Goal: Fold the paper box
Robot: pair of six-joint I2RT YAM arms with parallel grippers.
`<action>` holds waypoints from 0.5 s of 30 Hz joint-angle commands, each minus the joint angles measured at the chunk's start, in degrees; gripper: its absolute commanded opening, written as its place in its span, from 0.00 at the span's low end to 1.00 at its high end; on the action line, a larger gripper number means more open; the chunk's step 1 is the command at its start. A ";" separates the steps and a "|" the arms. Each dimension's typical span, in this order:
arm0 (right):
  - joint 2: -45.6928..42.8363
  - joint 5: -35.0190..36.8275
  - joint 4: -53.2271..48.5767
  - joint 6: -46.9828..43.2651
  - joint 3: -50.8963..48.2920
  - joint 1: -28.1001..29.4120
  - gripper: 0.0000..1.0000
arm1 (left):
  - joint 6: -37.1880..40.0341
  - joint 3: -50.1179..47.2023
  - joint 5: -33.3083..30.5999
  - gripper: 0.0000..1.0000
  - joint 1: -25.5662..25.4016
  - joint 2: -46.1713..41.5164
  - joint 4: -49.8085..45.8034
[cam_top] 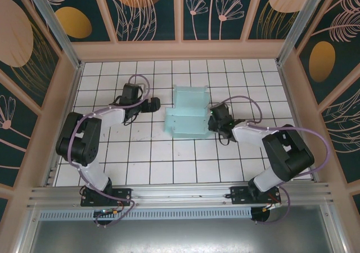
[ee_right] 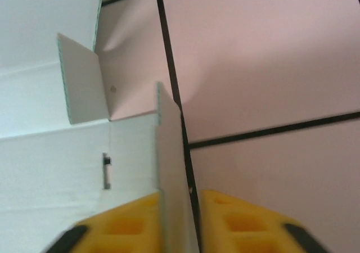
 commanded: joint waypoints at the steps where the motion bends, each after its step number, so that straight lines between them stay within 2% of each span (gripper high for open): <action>1: 0.01 -10.81 4.77 -8.68 -0.46 -4.22 0.08 | -0.77 -1.60 -4.07 0.99 -0.03 -4.73 4.78; 4: 2.71 -15.71 3.52 -17.75 2.59 -5.21 0.00 | -0.03 -2.49 -4.85 0.99 -0.03 -7.33 5.53; 11: 10.13 -25.13 -0.03 -35.62 12.54 -5.65 0.00 | 1.36 -3.23 -5.58 0.99 0.00 -12.47 5.21; 15: 15.98 -30.72 -5.20 -47.79 20.66 -5.39 0.00 | 3.95 -0.45 -1.77 0.99 0.07 -11.91 1.27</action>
